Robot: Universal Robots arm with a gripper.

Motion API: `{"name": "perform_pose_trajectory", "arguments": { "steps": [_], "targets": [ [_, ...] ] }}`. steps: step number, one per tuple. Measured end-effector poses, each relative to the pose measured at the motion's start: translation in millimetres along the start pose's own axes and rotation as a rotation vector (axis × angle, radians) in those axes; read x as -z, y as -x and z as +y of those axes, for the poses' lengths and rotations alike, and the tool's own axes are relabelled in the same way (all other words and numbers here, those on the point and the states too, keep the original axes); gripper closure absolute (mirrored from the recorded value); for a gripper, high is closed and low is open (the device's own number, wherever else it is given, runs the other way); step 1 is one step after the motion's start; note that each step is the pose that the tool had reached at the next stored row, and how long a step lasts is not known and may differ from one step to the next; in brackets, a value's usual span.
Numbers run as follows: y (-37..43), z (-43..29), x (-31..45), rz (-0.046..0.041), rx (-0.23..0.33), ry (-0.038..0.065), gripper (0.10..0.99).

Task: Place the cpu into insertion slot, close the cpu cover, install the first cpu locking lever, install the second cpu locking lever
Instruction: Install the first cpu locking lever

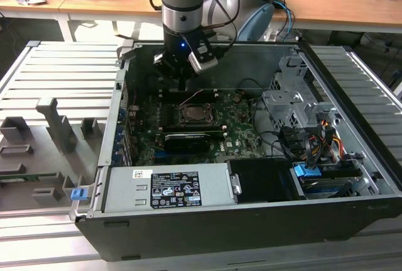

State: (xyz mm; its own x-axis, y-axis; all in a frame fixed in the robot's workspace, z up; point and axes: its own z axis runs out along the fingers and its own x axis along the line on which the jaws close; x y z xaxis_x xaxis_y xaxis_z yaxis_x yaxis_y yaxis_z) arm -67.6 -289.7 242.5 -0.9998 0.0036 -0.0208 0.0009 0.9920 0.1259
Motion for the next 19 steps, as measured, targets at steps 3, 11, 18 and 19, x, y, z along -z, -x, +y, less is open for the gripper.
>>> {"name": "perform_pose_trajectory", "arguments": {
  "steps": [3,11,18,19],
  "targets": [
    [8.3,-0.1,-1.0,0.0,0.0,-0.011,0.98],
    [17.7,-1.0,-5.9,0.0014,0.014,-0.04,0.98],
    [18.2,-1.1,-6.6,0.0029,0.028,-0.041,0.98],
    [18.6,-1.2,-7.0,0.0029,0.028,-0.041,0.98]
  ]
}}
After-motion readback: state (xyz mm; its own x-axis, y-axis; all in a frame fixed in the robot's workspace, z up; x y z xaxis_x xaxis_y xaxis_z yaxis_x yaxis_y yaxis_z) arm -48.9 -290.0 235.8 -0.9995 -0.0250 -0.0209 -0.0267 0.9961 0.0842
